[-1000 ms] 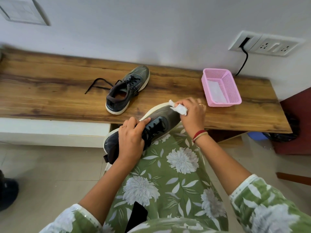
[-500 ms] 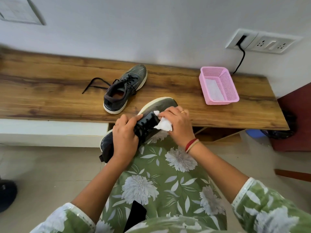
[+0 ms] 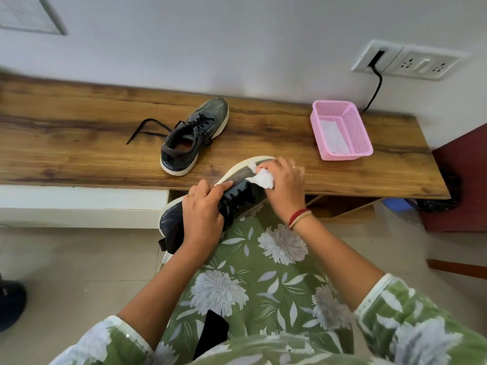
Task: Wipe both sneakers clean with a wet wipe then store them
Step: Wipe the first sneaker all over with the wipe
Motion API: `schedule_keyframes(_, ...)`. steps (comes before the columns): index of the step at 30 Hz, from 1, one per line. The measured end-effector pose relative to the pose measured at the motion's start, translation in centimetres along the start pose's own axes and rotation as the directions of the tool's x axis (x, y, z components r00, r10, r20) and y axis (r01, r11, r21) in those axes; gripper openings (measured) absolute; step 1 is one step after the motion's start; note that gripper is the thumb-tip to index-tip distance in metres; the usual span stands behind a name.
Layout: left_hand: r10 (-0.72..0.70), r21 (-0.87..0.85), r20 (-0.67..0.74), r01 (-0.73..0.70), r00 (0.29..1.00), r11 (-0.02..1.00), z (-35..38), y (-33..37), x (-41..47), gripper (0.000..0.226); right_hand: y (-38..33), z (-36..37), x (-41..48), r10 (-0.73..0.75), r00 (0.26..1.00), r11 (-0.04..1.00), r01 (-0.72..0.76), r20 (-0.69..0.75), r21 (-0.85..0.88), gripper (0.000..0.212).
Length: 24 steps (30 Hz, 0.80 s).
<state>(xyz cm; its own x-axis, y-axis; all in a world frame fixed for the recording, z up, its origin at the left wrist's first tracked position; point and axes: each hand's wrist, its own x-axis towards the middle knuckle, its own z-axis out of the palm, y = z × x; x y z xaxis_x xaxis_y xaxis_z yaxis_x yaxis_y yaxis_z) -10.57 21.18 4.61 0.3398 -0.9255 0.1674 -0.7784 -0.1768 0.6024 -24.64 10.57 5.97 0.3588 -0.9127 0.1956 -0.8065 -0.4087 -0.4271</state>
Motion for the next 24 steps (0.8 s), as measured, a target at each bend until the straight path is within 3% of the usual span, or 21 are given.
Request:
schedule_keyframes(2,0.027,0.015,0.000,-0.027,1.000,1.000,0.1,0.2,0.0,0.063,2.3,-0.7,1.2,-0.001,1.000,0.988,-0.003,-0.024,-0.152,0.019)
schedule_keyframes(3,0.037,0.022,-0.001,-0.037,0.999,0.999,0.3,0.3,0.0,0.063,2.7,-0.9,1.3,0.049,0.998,0.988,-0.055,-0.040,-0.144,0.018)
schedule_keyframes(5,0.034,0.023,0.006,-0.034,0.999,0.999,0.5,0.5,0.0,0.062,2.1,-0.1,0.1,0.140,0.990,0.990,-0.140,-0.032,-0.017,0.018)
schedule_keyframes(7,0.017,0.018,-0.003,-0.016,1.000,1.000,0.6,0.5,0.2,0.062,0.9,1.4,-1.4,0.131,0.991,0.979,-0.131,0.011,0.155,0.017)
schedule_keyframes(9,0.013,0.006,-0.011,-0.013,1.000,1.000,0.5,0.3,0.2,0.062,0.8,1.8,-1.8,0.190,0.979,0.905,-0.205,0.075,0.372,0.016)
schedule_keyframes(10,0.007,-0.009,-0.016,-0.007,1.000,1.000,0.3,0.2,0.2,0.063,0.9,1.1,-1.1,0.270,0.950,0.793,-0.313,0.159,0.522,0.015)
schedule_keyframes(12,-0.025,-0.076,-0.044,0.022,0.999,0.997,-0.3,0.0,0.3,0.067,1.2,-1.5,0.1,0.359,0.878,0.450,-0.459,0.316,0.766,0.017)
schedule_keyframes(14,-0.104,-0.159,-0.080,0.090,0.991,0.983,-0.9,-0.6,0.6,0.078,1.2,-4.6,1.0,0.421,0.870,0.144,-0.341,0.255,0.929,0.013)
schedule_keyframes(16,-0.172,-0.171,-0.084,0.156,0.982,0.973,-1.5,-1.2,1.0,0.082,1.2,-7.0,1.5,0.496,0.843,-0.031,-0.224,0.210,0.974,0.008)
schedule_keyframes(19,-0.174,-0.087,-0.027,0.171,0.984,0.981,-2.1,-1.6,1.4,0.056,1.5,-8.2,1.3,0.492,0.829,-0.047,-0.280,0.266,0.959,0.008)
schedule_keyframes(24,-0.233,0.254,0.112,0.199,0.966,0.946,-3.0,-1.8,1.8,0.033,2.1,-7.1,0.6,0.411,0.782,0.005,-0.516,0.468,0.857,0.020)
